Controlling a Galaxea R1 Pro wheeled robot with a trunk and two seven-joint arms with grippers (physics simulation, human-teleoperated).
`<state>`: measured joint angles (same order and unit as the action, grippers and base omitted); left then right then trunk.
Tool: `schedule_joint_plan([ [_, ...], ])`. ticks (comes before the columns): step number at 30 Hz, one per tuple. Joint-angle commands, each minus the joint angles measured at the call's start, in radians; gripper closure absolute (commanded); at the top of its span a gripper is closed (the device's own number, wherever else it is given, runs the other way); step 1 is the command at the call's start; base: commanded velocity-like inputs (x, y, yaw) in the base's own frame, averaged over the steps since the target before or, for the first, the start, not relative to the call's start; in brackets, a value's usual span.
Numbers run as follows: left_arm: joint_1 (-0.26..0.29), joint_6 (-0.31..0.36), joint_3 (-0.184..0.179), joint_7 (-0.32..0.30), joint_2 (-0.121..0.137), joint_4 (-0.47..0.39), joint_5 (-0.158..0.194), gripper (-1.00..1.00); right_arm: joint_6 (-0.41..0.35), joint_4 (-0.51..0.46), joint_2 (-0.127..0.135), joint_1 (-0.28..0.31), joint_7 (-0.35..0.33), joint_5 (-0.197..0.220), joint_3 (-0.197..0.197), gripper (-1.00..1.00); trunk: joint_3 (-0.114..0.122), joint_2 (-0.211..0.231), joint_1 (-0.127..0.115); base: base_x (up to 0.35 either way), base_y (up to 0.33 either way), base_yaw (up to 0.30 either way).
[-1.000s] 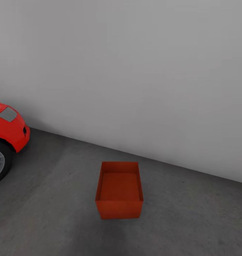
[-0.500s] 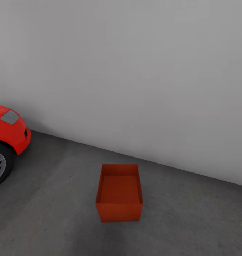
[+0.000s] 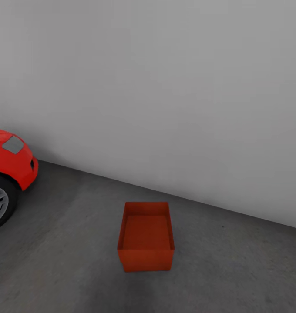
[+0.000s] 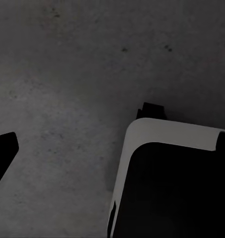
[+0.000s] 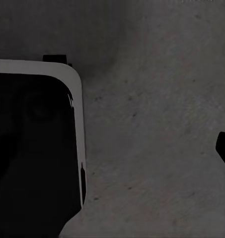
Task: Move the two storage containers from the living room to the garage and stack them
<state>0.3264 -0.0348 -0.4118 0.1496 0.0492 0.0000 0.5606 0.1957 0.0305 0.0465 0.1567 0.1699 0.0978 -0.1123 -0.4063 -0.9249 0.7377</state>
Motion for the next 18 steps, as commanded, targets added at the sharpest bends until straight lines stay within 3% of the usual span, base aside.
schedule_joint_plan([
  [1,0.0,-0.002,-0.008,0.002,0.0,0.0,0.008,-1.0,0.007,0.003,0.0,0.001,0.0,0.01,-0.009,-1.0,0.002,0.007,-0.004,0.0,0.0,0.0],
  [5,0.0,-0.002,-0.008,0.003,0.0,0.0,0.008,-1.0,0.008,0.003,-0.001,0.001,0.0,0.01,-0.009,-1.0,0.015,0.035,-0.019,0.0,0.0,0.0],
  [18,0.0,-0.005,-0.009,0.004,0.005,-0.002,0.002,-1.0,0.007,0.003,-0.018,0.001,0.002,0.016,-0.009,-1.0,0.029,0.035,-0.019,0.0,0.0,0.005],
])
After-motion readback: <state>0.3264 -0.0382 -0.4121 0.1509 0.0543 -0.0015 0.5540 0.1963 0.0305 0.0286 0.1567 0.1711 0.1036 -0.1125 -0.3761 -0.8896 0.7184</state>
